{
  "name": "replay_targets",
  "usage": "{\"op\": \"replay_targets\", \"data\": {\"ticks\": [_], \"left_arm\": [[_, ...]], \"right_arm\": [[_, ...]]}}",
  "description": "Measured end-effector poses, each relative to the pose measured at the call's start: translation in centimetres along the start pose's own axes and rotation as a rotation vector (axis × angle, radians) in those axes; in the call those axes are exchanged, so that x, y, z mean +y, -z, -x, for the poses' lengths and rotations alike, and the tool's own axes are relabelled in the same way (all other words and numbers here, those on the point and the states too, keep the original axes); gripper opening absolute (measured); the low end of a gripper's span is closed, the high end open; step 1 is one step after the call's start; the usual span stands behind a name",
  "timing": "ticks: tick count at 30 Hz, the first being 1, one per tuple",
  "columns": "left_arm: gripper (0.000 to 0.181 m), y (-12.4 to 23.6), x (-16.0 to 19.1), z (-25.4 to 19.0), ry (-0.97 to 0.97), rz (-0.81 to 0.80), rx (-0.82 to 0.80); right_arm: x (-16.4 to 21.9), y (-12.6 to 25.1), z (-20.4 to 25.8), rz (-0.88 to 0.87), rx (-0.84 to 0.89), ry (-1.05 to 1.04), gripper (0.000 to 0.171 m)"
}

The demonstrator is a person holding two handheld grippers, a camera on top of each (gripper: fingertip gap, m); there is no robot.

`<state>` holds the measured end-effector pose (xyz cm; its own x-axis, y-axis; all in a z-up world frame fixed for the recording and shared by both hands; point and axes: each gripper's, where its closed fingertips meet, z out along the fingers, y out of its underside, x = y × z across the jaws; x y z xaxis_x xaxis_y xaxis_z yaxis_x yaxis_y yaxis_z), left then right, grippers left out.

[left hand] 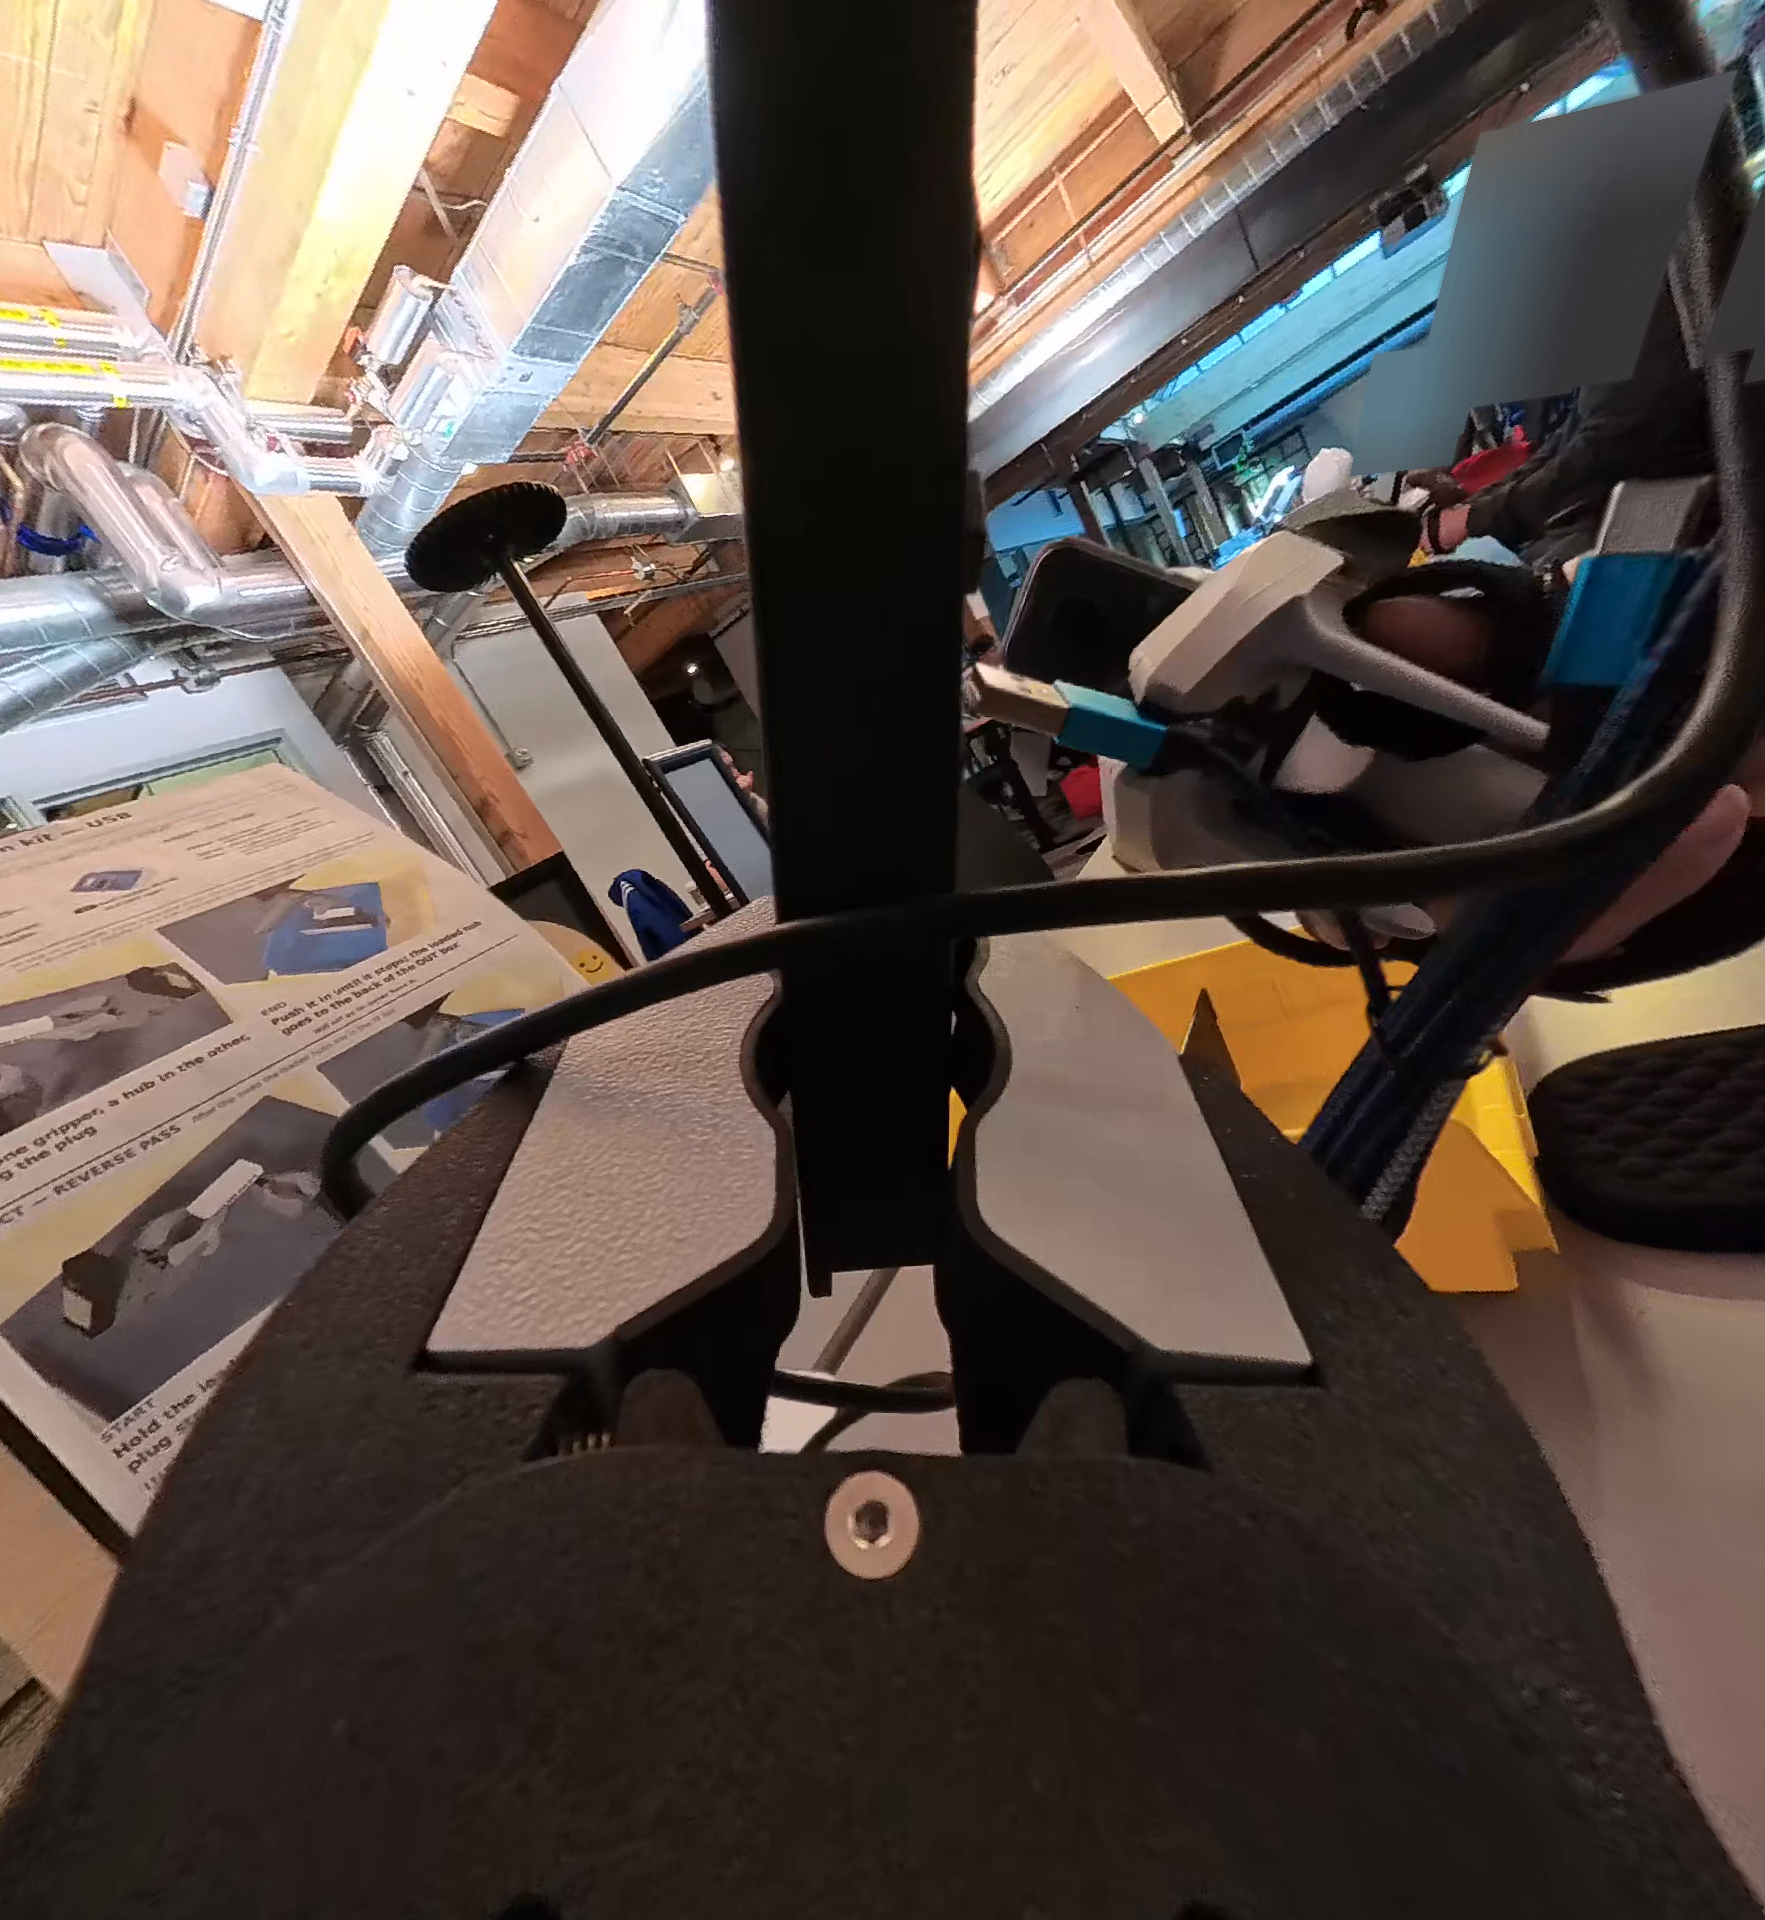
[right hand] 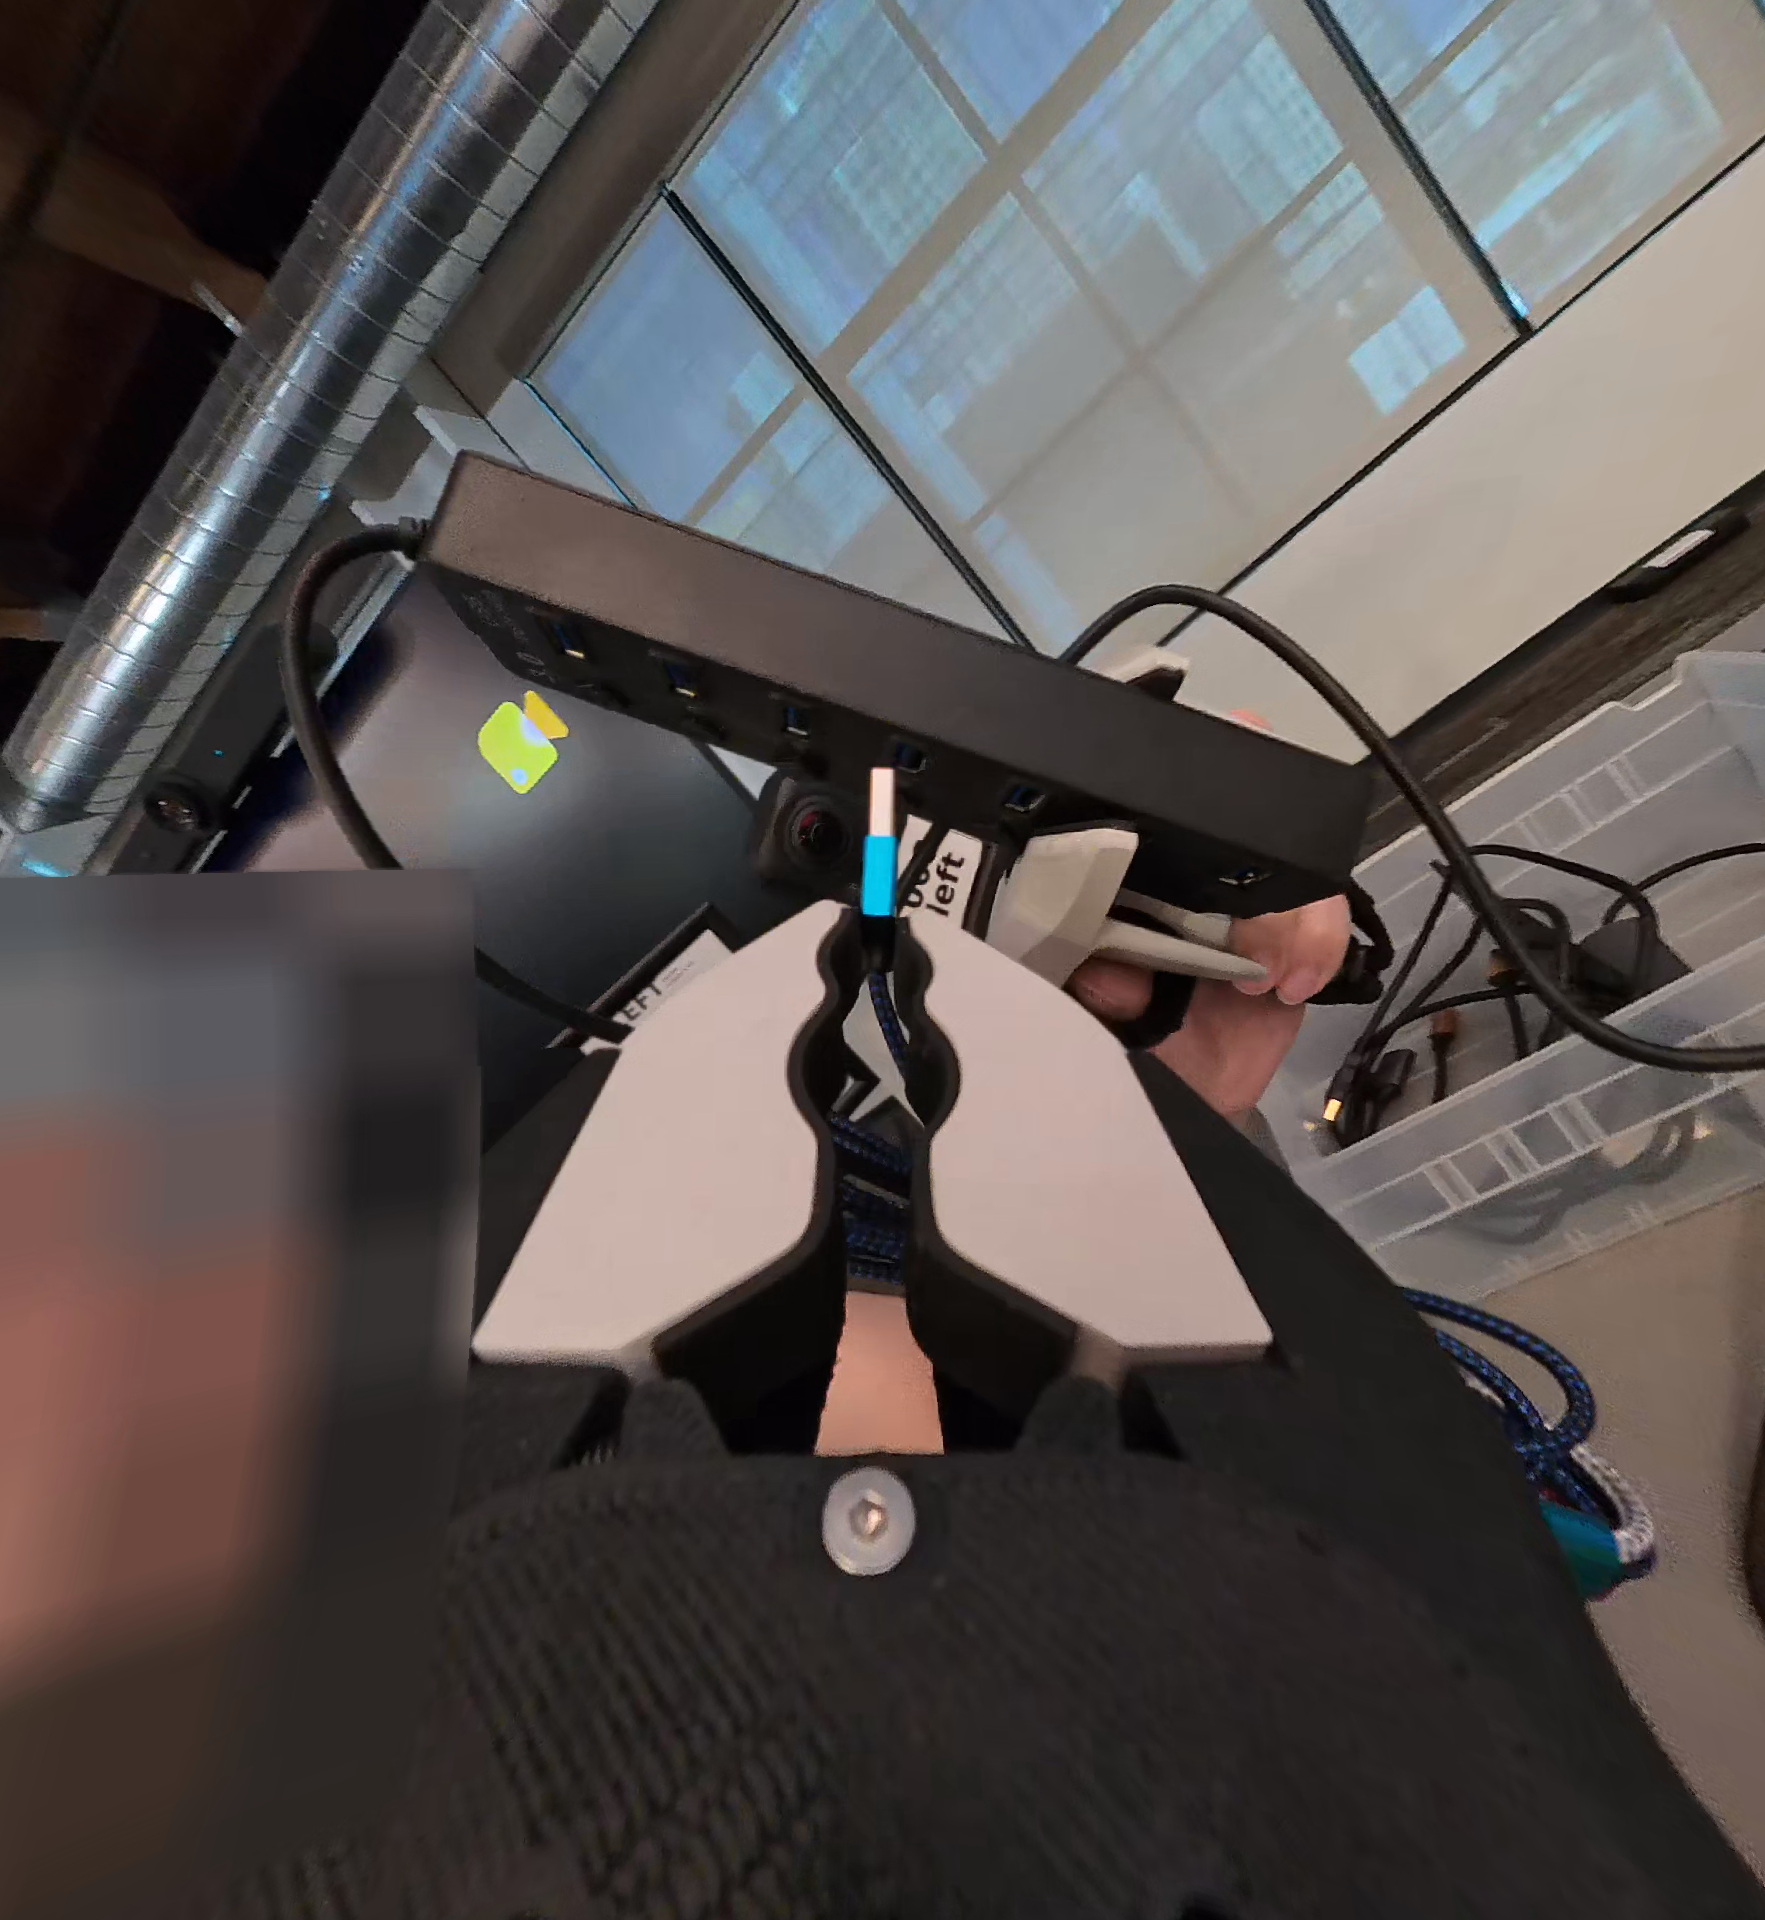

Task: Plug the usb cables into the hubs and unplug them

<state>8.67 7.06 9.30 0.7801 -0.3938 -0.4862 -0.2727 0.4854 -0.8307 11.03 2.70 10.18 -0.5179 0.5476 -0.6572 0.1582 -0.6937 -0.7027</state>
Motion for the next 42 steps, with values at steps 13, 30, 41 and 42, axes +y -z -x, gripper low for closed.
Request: {"op": "replay_targets", "data": {"ticks": [13, 30, 41, 42], "left_arm": [[0.026, 0.1, -0.2, -0.8, -0.045, -0.008, 0.042], [0.026, -0.2, 2.9, -0.2, -0.116, 0.207, 0.002], [0.026, -1.7, 6.3, 0.6, 0.078, 0.358, -0.063], [0.026, -1.8, 6.4, 0.7, 0.095, 0.362, -0.068]], "right_arm": [[0.2, 0.1, 0.0, -0.045, -0.125, -0.128, 0.006], [-0.8, 1.2, -2.6, -0.180, -0.035, -0.182, 0.006], [-2.3, 2.6, -5.6, -0.206, 0.277, 0.110, 0.017], [-2.4, 2.6, -5.7, -0.201, 0.303, 0.157, 0.020]]}}
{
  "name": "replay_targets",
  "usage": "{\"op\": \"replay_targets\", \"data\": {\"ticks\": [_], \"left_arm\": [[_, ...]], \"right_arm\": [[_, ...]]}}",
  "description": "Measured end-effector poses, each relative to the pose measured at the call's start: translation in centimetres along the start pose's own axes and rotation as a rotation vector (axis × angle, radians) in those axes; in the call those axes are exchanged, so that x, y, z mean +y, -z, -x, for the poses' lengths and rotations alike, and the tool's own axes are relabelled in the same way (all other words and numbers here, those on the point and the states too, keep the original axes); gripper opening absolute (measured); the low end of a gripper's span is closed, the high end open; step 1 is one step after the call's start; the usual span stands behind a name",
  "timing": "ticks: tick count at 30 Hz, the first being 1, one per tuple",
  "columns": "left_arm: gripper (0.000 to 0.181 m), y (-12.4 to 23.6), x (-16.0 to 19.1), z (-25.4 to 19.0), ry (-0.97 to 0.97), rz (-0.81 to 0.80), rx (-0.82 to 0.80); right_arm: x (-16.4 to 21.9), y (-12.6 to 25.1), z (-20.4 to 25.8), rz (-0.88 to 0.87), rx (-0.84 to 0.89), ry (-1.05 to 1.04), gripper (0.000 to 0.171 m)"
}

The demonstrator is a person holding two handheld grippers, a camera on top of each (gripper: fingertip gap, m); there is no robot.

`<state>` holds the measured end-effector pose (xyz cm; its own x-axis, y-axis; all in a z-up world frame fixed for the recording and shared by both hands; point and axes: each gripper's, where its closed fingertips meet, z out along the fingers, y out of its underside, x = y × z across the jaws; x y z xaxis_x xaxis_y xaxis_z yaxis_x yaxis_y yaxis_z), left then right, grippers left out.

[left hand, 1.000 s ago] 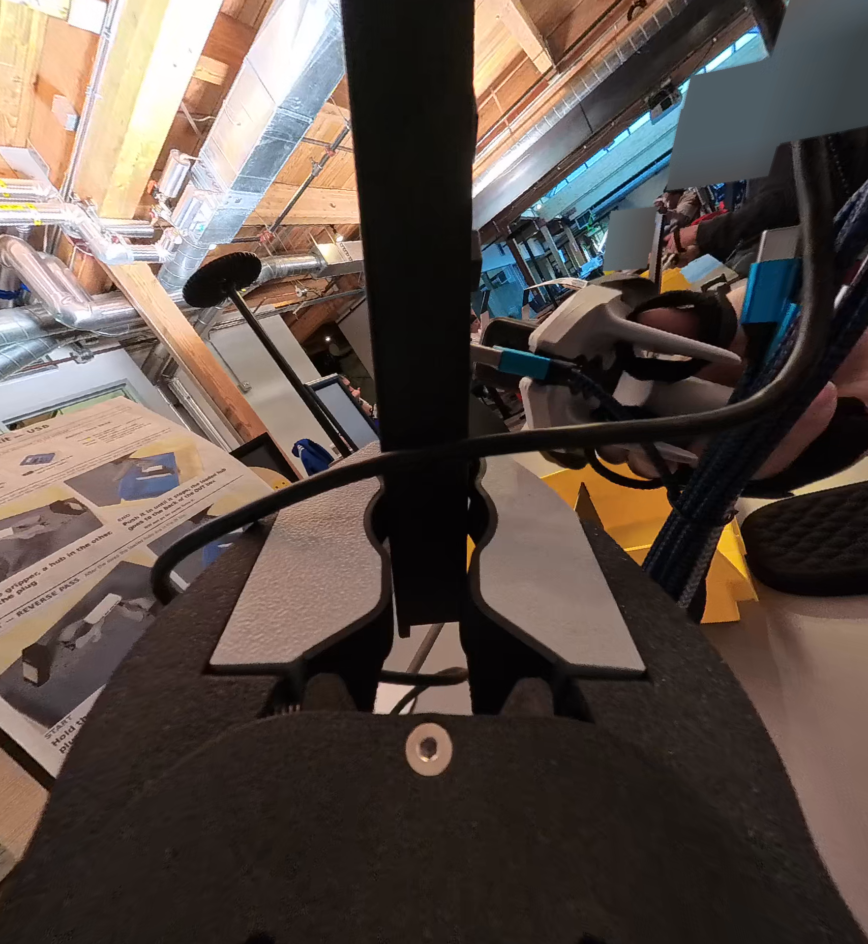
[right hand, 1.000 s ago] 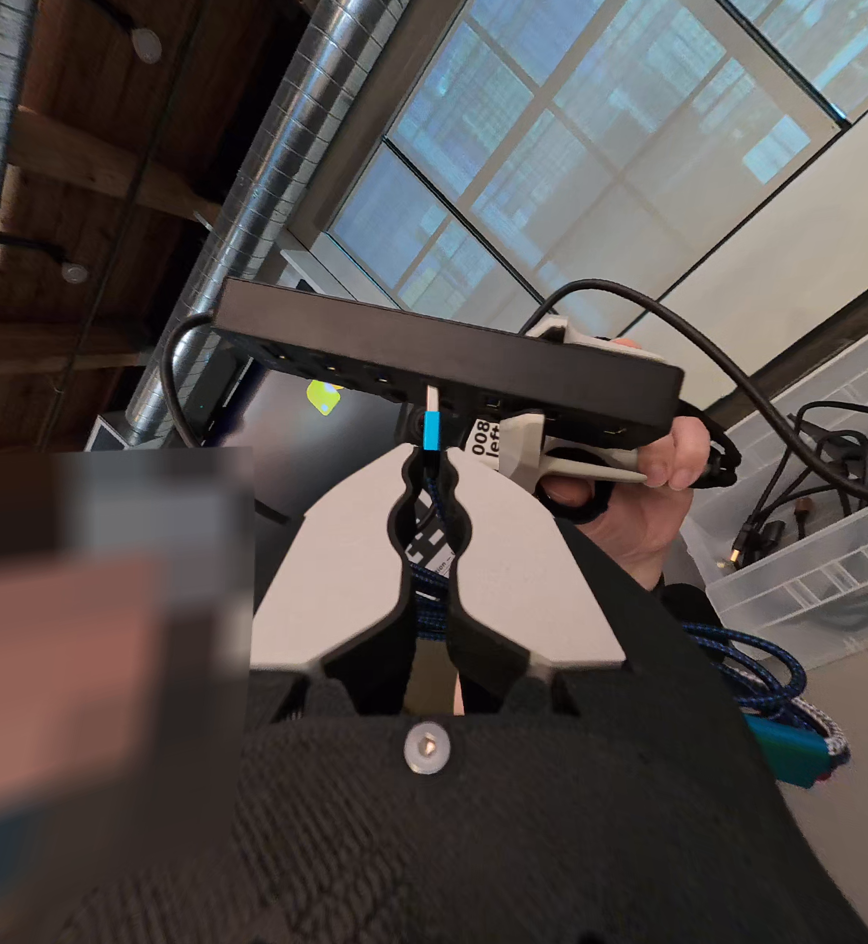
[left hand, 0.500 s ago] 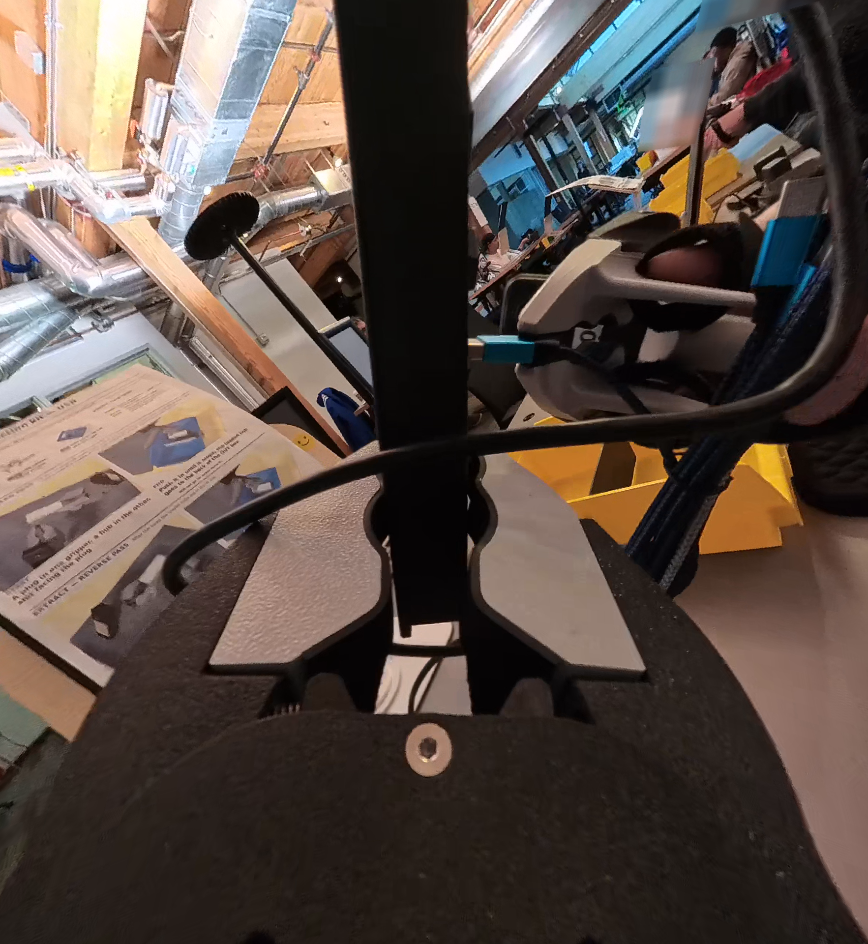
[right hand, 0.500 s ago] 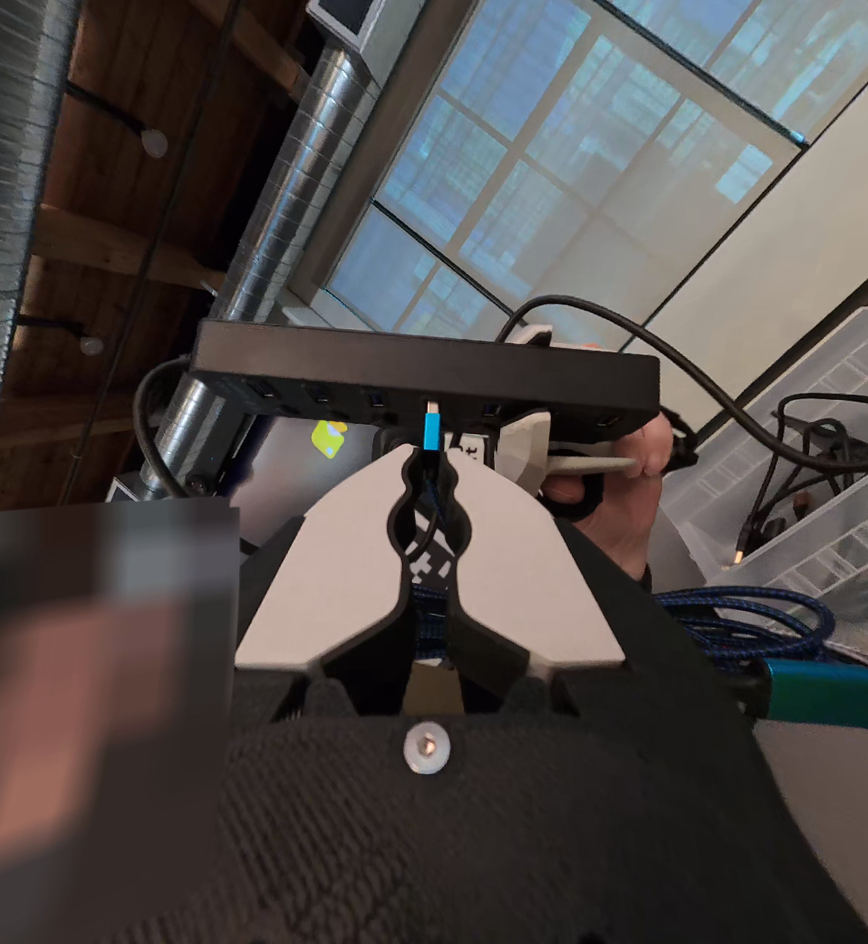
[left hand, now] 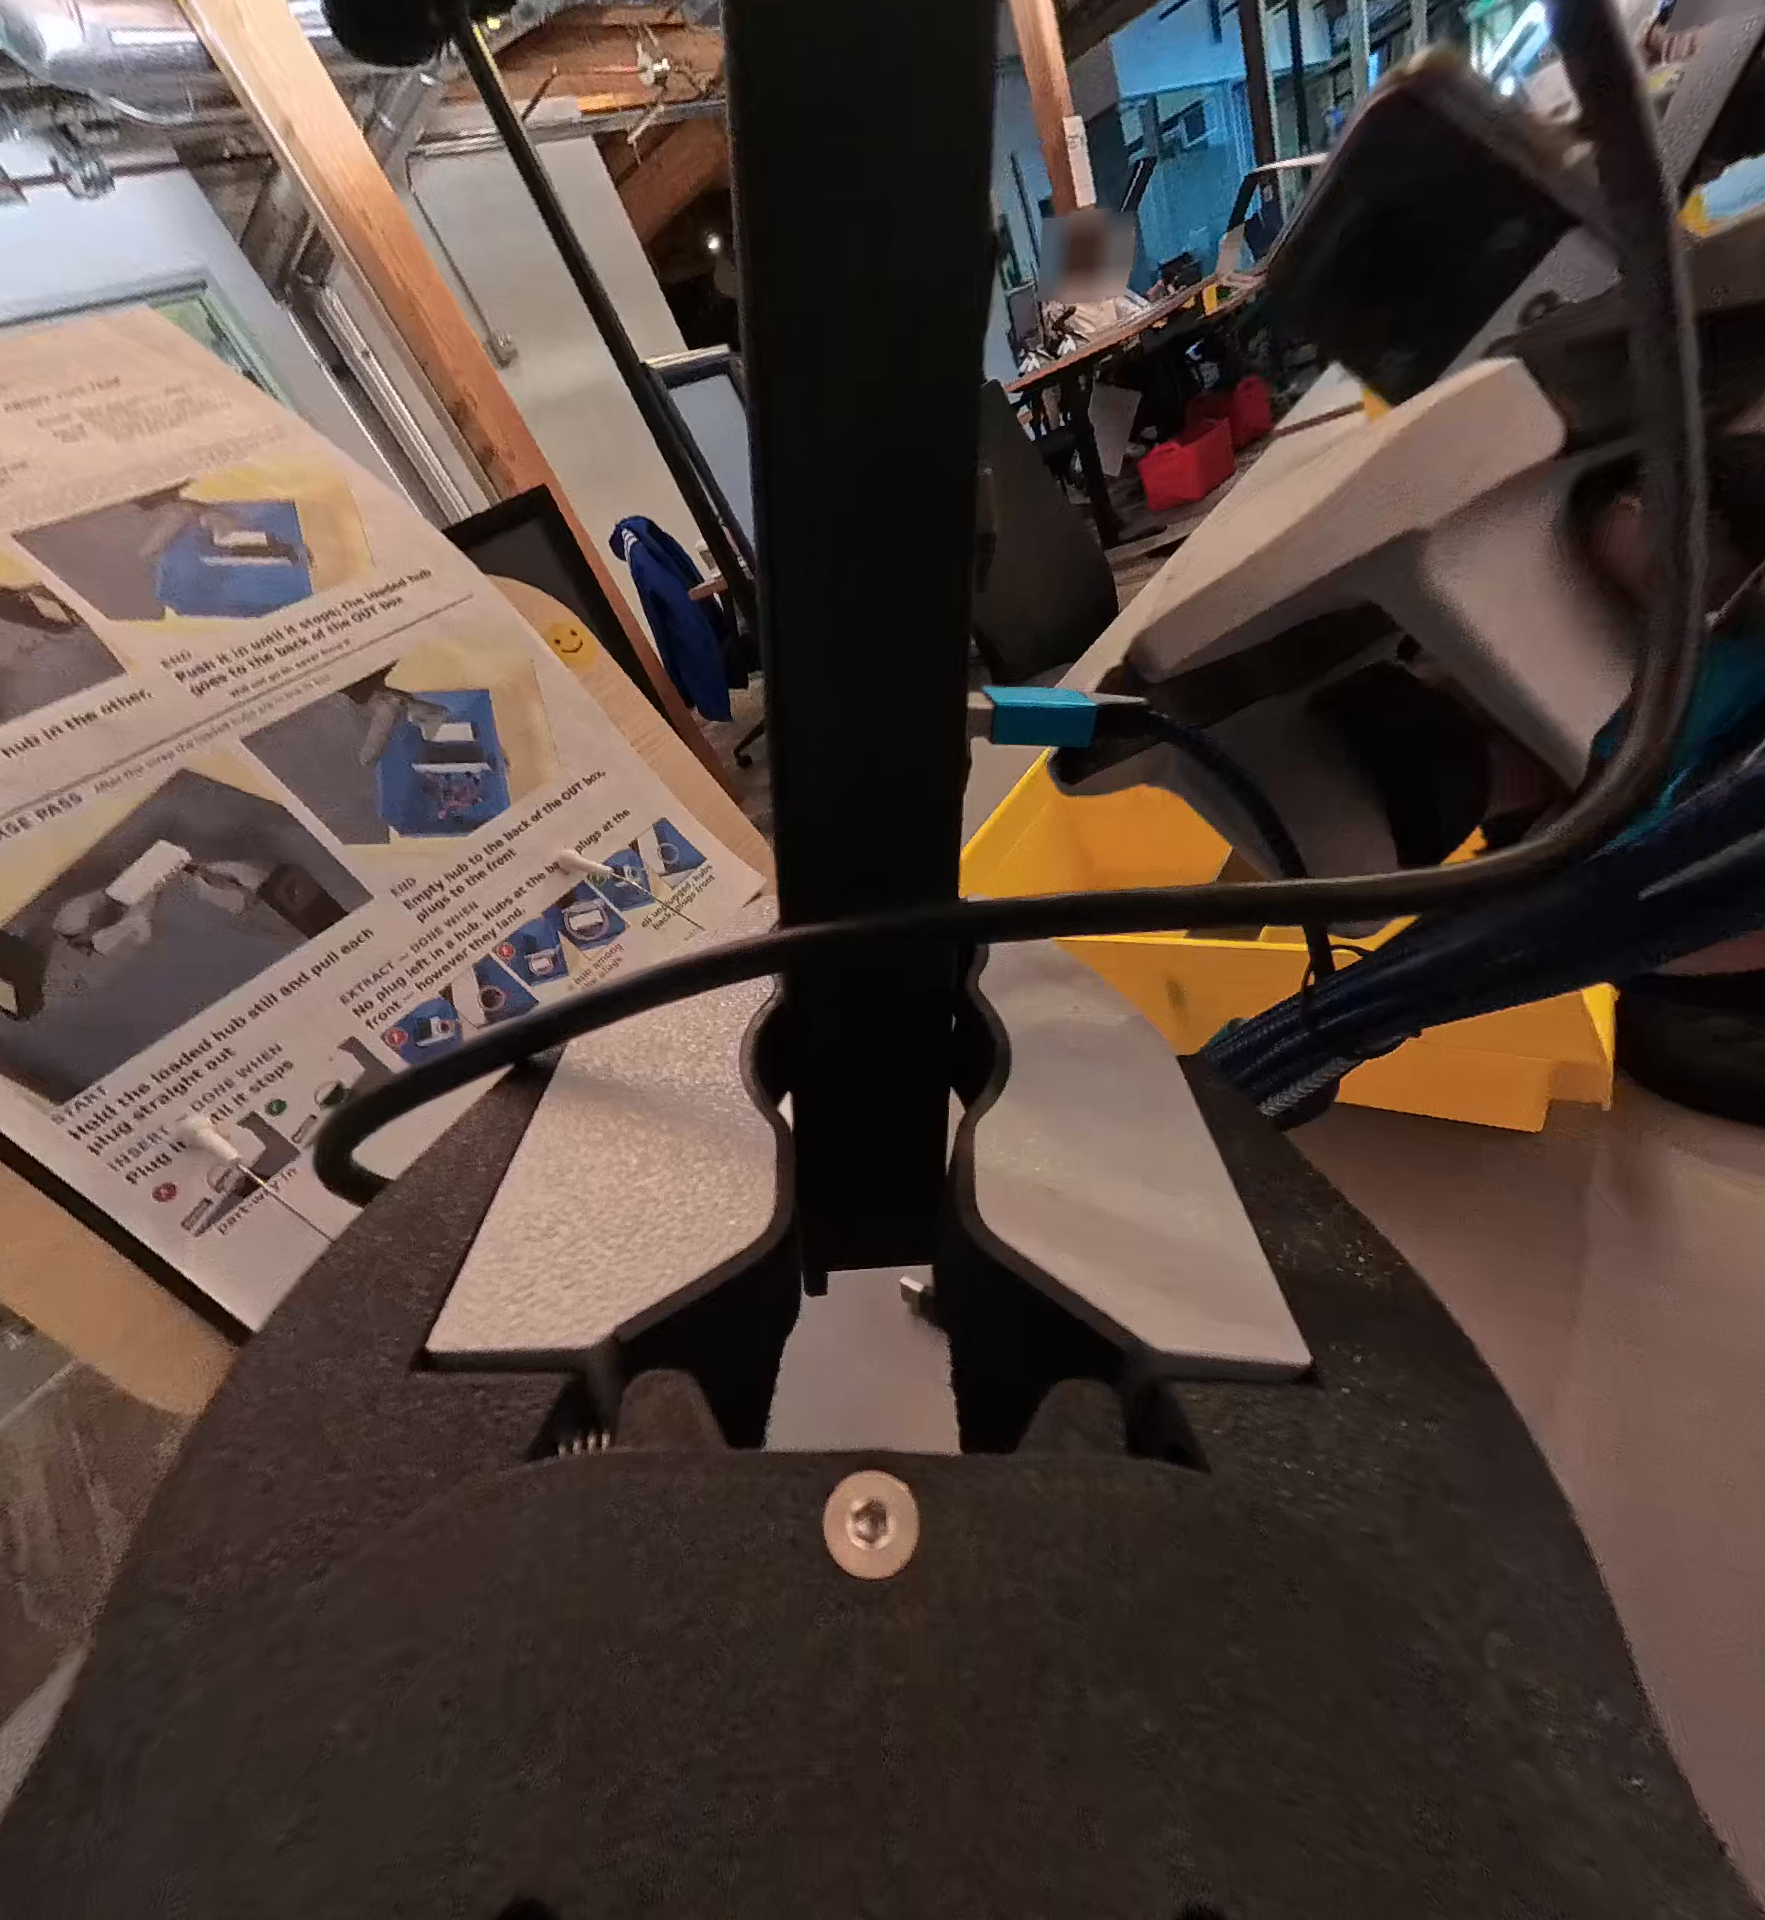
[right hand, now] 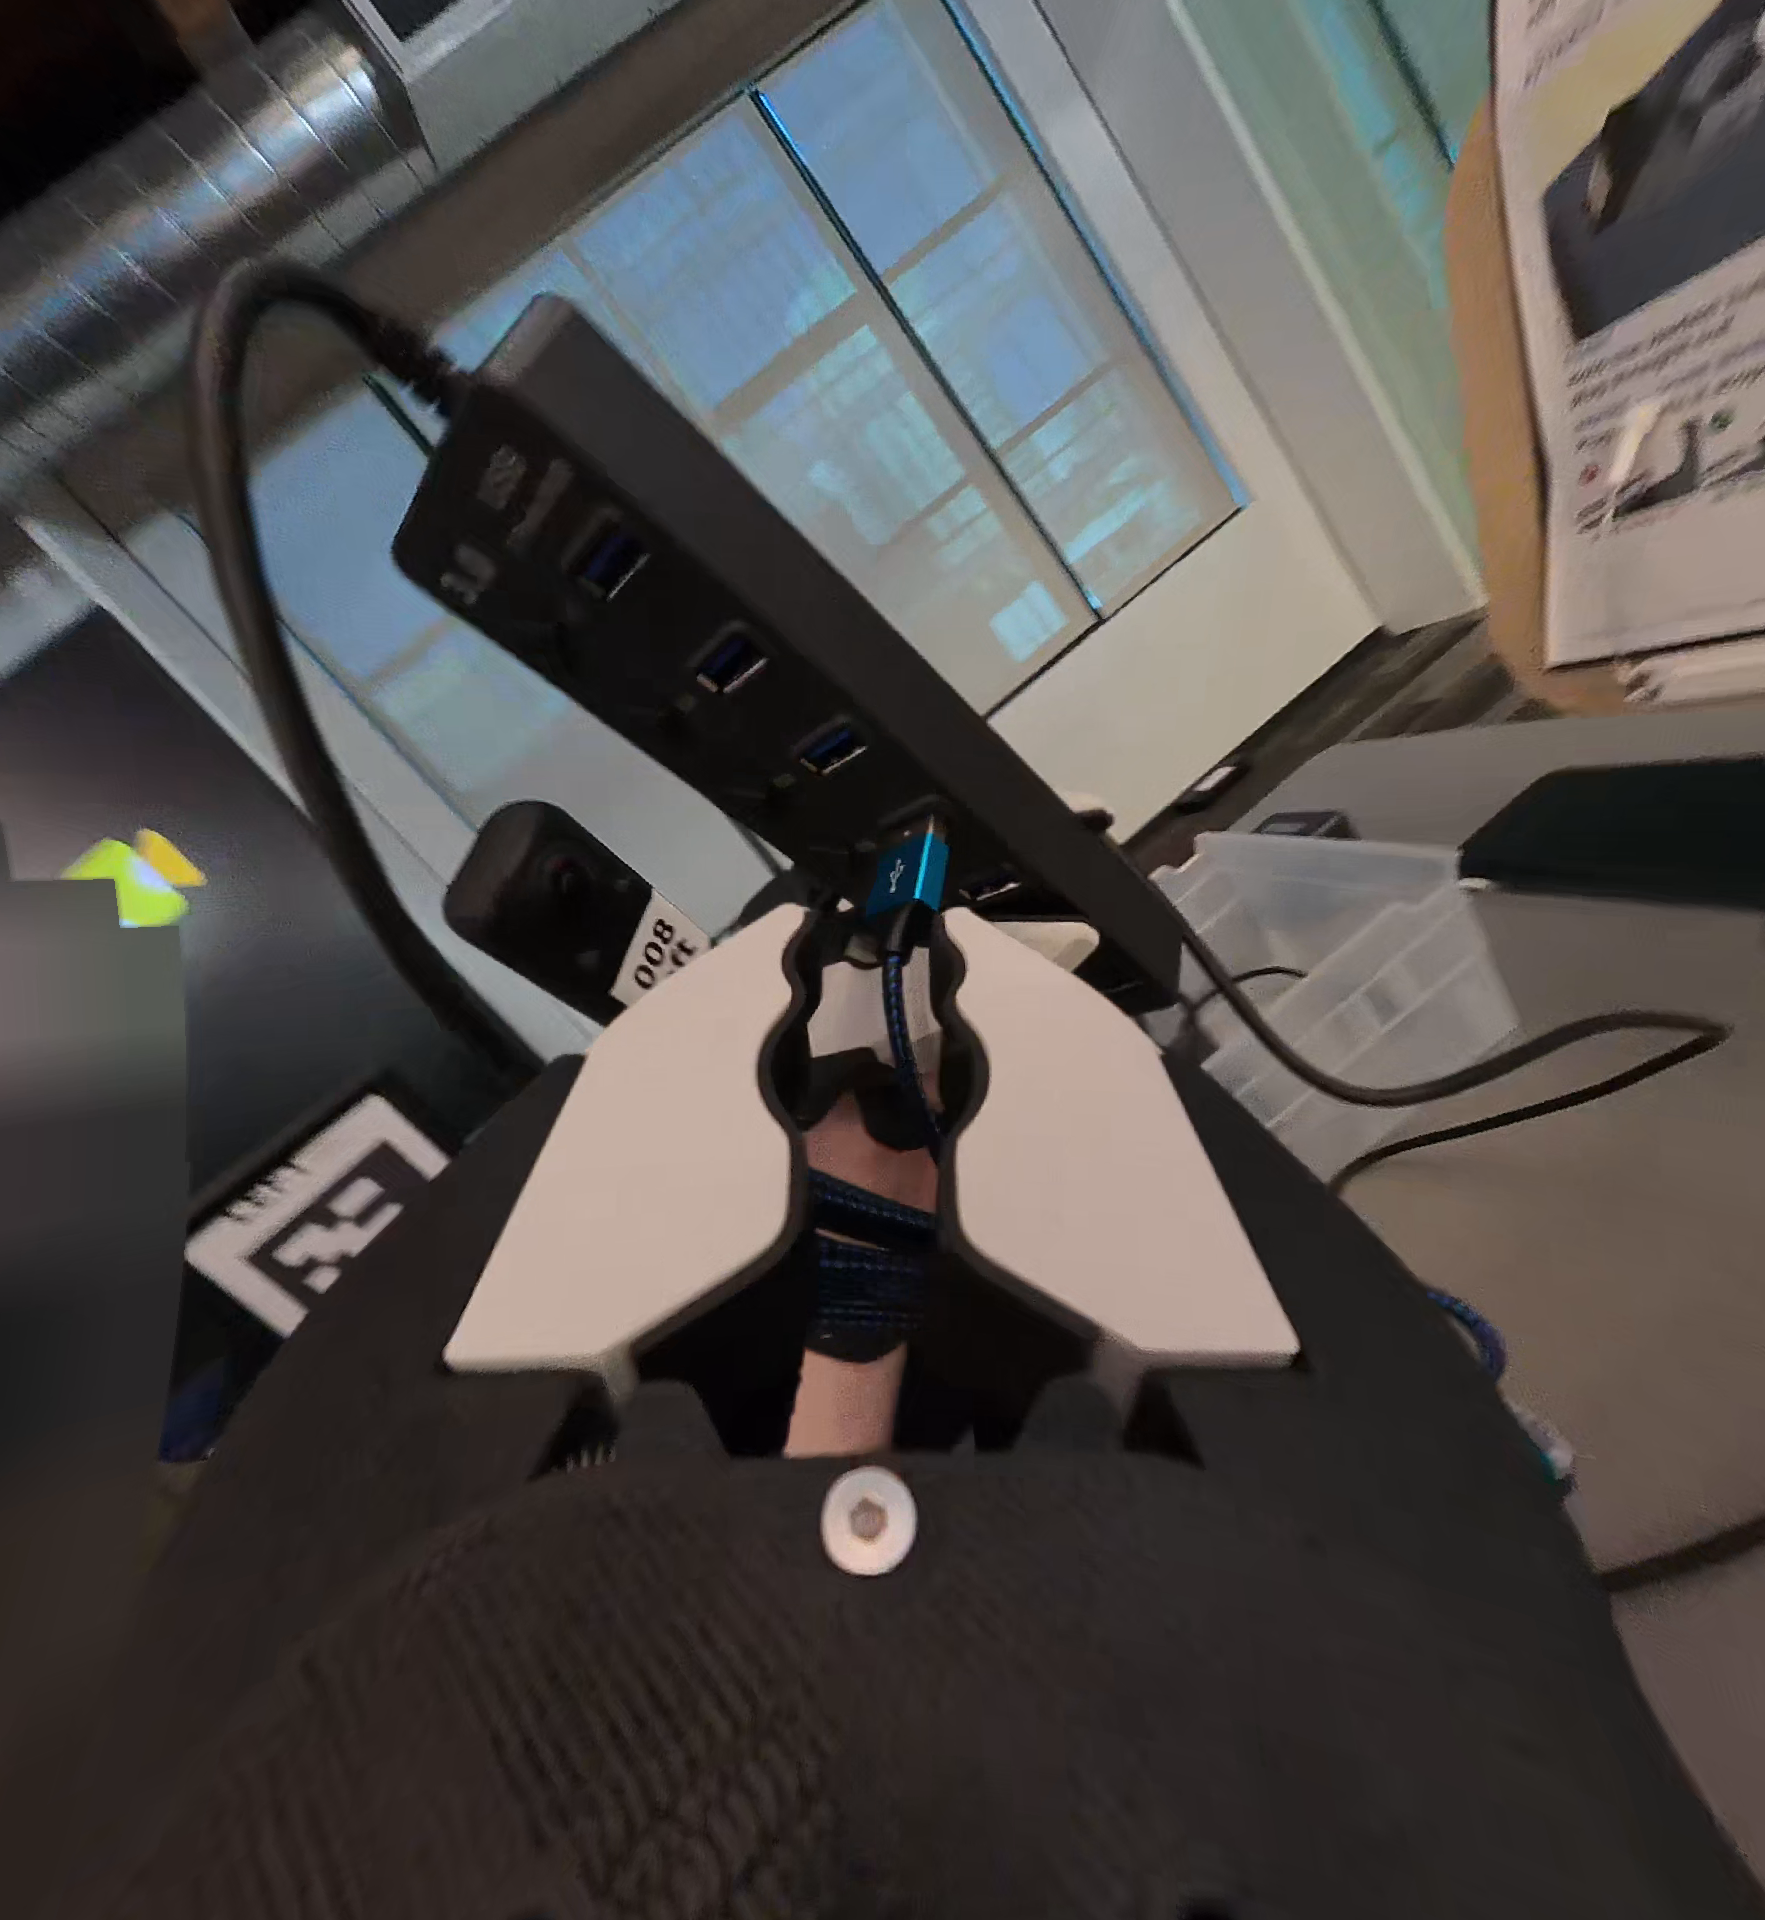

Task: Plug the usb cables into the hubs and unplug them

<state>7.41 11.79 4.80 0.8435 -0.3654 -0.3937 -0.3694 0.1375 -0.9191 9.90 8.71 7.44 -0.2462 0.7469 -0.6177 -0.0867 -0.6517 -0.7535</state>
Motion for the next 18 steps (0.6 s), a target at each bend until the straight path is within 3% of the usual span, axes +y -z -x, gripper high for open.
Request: {"op": "replay_targets", "data": {"ticks": [9, 18], "left_arm": [[0.026, -0.6, -0.4, -0.1, 0.159, 0.008, 0.000], [0.026, -1.1, -0.1, -0.1, 0.208, 0.027, -0.030]], "right_arm": [[-1.0, 0.0, -0.5, -0.055, 0.282, 0.501, 0.011], [-1.6, 0.3, -1.0, -0.143, 0.444, 0.683, 0.011]]}}
